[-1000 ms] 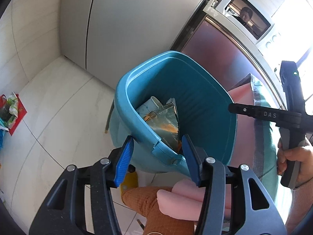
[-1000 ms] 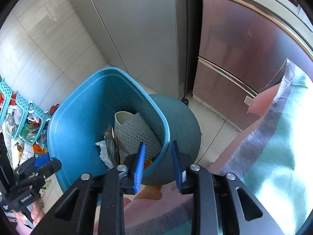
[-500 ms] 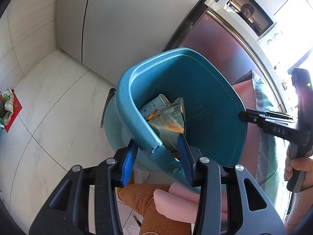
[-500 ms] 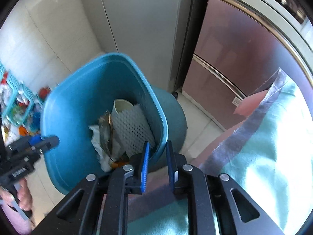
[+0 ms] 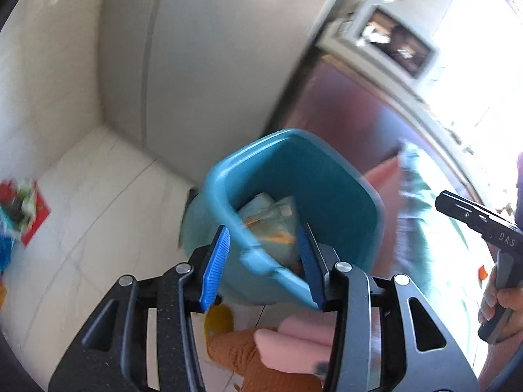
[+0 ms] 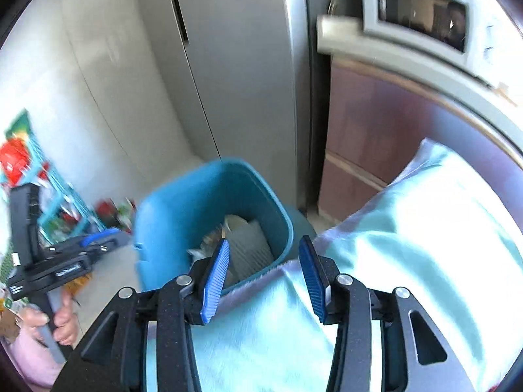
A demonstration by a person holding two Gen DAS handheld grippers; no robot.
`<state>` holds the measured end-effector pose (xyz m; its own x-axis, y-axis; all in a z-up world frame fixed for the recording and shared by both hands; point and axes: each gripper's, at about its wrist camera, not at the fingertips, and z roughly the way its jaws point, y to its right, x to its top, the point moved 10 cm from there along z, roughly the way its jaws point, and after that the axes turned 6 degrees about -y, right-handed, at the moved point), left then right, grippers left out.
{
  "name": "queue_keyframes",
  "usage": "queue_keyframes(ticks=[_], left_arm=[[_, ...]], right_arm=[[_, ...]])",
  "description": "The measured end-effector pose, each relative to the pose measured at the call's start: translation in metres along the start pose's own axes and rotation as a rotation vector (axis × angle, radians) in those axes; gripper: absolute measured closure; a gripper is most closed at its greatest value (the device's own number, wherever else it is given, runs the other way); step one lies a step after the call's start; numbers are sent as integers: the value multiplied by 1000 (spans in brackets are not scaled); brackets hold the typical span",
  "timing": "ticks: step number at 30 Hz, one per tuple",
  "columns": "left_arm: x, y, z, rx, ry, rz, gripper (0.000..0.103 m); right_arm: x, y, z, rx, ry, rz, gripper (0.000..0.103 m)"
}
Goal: Collect trash
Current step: 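Swing both tools back over the table toward the peel and cup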
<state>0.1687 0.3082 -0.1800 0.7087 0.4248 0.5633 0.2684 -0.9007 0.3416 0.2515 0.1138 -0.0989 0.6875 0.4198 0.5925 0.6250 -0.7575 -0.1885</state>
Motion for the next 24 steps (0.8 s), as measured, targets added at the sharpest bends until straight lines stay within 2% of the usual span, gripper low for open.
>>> queue_keyframes(ticks=[3,5,7,13,16,18,24], left_arm=[[1,48,-20,-75,51,116,52],[-3,88,-26,-150,55,194,51],[-13,133,-28,-229,43,278,49],[-53,255,-12,-397,-41,473,48],[-74,317,5,-445,-99,554,46],[-88,350,15,-475,-143,589,45],[-118,435,50,-490,-214,699,45]], right_arm=[[-19,13,-46,28,99,43,59],[-40,30,-76,-1,154,72,59],[-61,50,-98,-14,193,122,58],[-137,127,-168,-165,278,312,58],[-172,164,-199,-265,293,400,58],[-195,188,-215,-293,313,479,58],[-252,238,-231,-276,357,685,58]])
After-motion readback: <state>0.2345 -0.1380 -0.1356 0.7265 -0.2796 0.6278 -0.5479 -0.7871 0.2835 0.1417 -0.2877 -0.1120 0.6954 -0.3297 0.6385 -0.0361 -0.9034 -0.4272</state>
